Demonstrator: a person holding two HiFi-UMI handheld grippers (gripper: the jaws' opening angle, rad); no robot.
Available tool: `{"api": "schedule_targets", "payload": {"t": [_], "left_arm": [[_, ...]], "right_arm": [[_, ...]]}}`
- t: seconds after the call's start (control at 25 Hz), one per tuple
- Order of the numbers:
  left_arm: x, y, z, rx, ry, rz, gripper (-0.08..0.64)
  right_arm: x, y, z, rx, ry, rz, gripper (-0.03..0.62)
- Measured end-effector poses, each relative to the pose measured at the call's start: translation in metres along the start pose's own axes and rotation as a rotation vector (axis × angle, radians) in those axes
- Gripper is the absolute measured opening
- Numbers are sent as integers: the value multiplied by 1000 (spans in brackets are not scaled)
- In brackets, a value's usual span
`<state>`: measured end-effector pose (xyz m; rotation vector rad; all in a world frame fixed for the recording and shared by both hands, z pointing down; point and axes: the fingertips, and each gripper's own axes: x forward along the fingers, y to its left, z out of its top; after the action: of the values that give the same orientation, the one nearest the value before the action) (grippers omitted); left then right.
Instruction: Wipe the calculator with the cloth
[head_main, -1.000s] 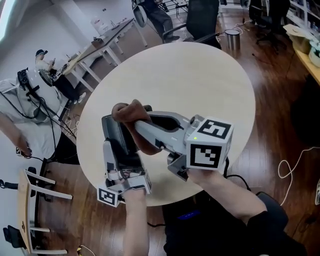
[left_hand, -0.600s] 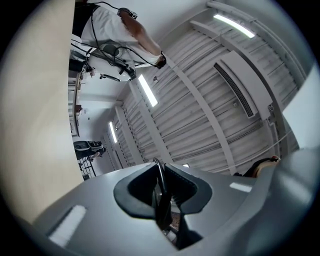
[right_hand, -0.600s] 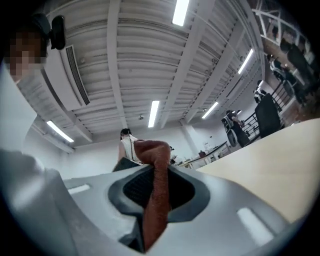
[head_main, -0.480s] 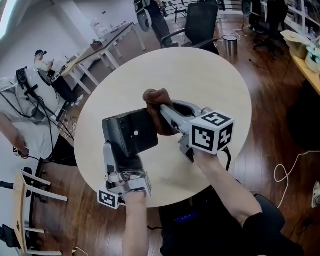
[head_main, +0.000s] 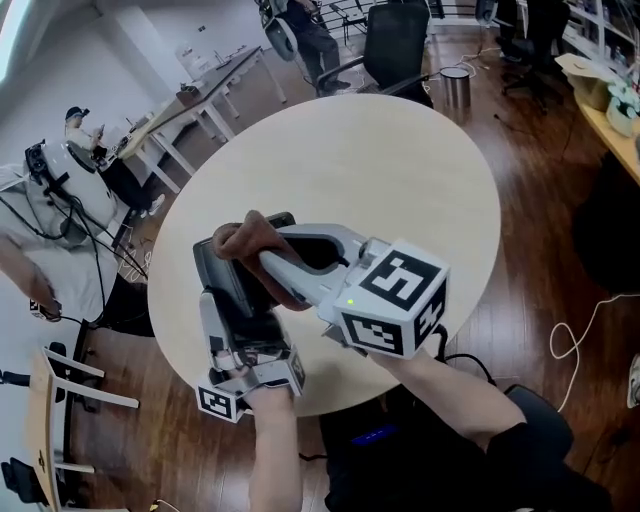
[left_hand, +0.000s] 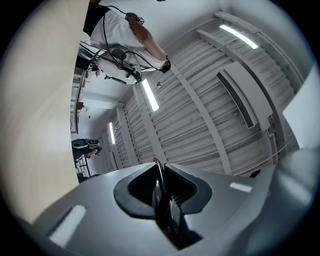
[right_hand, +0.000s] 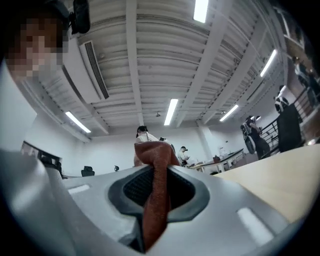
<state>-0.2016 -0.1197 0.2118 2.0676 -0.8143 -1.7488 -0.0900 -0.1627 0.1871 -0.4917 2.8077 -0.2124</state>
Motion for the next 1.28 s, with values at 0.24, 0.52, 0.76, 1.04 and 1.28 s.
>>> {"api": "schedule_targets", "payload": {"t": [0.24, 0.52, 0.76, 1.04, 1.28], "left_arm": [[1, 0, 3, -28, -17, -3, 55], [2, 3, 9, -34, -47, 12, 55], [8, 7, 7, -19, -64, 30, 55], [5, 5, 5, -41, -65, 28, 56], [3, 3, 11, -45, -65, 26, 58]], "right_arm": [[-15, -56, -14, 4, 31, -147, 67], [-42, -106, -23, 96, 32, -261, 67], [-27, -36, 8, 105, -43, -61, 67], [-1, -4, -19, -64, 69, -46, 67], [-16, -59, -29, 13, 70, -165, 67]]}}
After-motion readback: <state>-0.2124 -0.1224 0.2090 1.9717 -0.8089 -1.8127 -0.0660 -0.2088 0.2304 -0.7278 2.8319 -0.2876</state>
